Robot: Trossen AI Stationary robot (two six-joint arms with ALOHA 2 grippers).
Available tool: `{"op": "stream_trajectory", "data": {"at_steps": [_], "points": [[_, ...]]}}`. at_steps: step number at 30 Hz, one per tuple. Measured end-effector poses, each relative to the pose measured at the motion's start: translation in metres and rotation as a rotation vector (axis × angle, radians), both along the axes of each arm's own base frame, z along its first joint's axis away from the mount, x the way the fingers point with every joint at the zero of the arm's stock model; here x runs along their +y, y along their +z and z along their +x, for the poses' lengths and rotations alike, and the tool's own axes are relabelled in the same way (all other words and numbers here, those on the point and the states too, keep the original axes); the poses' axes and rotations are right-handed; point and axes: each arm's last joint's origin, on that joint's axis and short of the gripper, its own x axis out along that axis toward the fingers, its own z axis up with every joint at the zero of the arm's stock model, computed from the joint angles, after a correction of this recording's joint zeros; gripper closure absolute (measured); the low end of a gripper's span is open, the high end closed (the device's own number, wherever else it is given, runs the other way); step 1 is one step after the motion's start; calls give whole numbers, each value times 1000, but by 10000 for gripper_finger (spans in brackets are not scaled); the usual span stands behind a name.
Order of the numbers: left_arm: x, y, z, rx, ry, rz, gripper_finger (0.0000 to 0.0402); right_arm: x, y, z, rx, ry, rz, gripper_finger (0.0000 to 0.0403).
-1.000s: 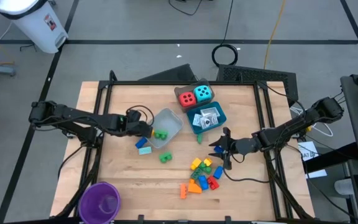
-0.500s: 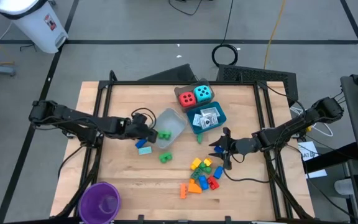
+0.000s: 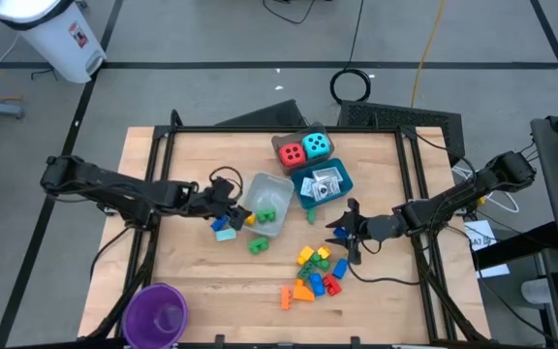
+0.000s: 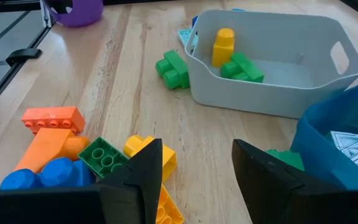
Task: Pick & Place Toys
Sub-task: Adjust the gray bin on the table
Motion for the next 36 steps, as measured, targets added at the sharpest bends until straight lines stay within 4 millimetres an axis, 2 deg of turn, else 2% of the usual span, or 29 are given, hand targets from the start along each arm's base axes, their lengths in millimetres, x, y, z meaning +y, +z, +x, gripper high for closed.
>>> {"op": "stream_trajectory", "data": {"at_steps": [4,8,12,18,24,29,36], "points": [[-2,-8,-17,179,75,53,46,0,0,0,1,0,0,236],[-1,-16,-30,306,198,24,46,0,0,0,2,0,-1,236],[0,-21,-35,359,294,-11,46,0,0,0,0,0,0,236],[-13,-37,-16,373,181,-74,46,0,0,0,0,0,0,236],[-18,-57,7,358,48,-51,46,0,0,0,0,0,0,236],[-18,-55,24,233,-54,-79,46,0,0,0,0,0,0,236],[-11,-47,35,127,-125,8,46,0,0,0,0,0,0,236]]}}
